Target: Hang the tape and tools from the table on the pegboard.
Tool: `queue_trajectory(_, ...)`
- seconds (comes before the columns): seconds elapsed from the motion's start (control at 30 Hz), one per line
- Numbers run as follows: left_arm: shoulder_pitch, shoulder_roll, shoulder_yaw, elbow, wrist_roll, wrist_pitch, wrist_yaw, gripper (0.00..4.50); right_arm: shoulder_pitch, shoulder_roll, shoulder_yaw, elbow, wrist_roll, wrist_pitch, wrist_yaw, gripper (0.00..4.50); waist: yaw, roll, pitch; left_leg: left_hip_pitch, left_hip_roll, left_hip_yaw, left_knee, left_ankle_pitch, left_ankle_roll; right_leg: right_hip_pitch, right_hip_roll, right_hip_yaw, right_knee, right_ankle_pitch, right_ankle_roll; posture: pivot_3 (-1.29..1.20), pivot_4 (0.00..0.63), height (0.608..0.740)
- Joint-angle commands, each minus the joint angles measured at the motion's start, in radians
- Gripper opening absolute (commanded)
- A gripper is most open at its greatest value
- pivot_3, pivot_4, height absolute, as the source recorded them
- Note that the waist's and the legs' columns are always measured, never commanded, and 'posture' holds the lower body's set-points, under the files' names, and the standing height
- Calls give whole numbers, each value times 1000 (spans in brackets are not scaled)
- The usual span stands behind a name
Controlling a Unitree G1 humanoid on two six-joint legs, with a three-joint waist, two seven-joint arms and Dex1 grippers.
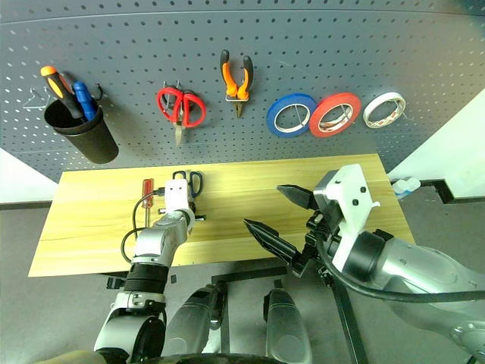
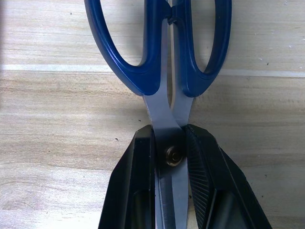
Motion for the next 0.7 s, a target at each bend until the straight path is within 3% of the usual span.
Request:
queue_trajectory(0.03,23,-8,-14,3,5,15,-3,599,-7,1,-5,-29,-10,-17,-1,4500,0,0,0,0,0,0,0,0,0,0,0,0,0,0,0,-120,289,740)
queue_trajectory(0.7,51,-14,-81,-133,-6,51,-87,514,-11,5,19,-29,-41,-16,-6,4500,0,0,0,-1,0,0,-1,0,1,-1,0,0,-2,0,0,-118,284,740)
